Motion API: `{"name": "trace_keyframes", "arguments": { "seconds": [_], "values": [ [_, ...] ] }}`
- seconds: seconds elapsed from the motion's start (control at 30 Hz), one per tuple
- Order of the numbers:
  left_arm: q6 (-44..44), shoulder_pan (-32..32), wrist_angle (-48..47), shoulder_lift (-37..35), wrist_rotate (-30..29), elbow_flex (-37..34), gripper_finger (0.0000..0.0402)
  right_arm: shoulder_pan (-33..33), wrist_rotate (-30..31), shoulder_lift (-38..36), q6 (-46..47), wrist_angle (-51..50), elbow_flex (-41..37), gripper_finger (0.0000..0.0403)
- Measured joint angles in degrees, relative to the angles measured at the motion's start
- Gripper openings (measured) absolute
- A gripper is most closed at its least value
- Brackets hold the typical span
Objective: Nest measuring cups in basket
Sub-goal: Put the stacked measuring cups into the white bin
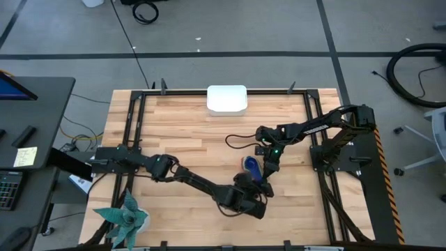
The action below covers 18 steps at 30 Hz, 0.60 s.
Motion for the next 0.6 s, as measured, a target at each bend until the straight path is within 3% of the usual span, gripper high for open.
{"name": "trace_keyframes", "arguments": {
  "seconds": [0.3, 0.6],
  "values": [
    [9.9, 2.8, 5.9, -0.1, 7.6, 0.0, 0.0155, 0.0, -0.2, 0.1, 0.0, 0.9, 0.0, 0.0195],
    [10.3, 3.0, 5.8, -0.1, 10.3, 0.0, 0.0155, 0.0, 0.0, 0.0, 0.0, 0.9, 0.0, 0.0195]
  ]
}}
